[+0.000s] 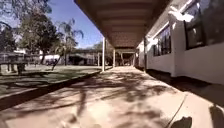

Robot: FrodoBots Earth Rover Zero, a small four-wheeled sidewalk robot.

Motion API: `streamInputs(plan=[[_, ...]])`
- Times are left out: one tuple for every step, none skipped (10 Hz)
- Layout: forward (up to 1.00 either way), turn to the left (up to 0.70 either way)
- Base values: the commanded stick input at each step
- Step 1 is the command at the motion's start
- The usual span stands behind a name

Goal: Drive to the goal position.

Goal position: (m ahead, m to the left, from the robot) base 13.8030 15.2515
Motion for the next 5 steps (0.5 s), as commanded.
streamInputs(plan=[[0.70,-0.21],[0.70,-0.04],[0.70,0.00],[0.70,0.00],[0.70,0.00]])
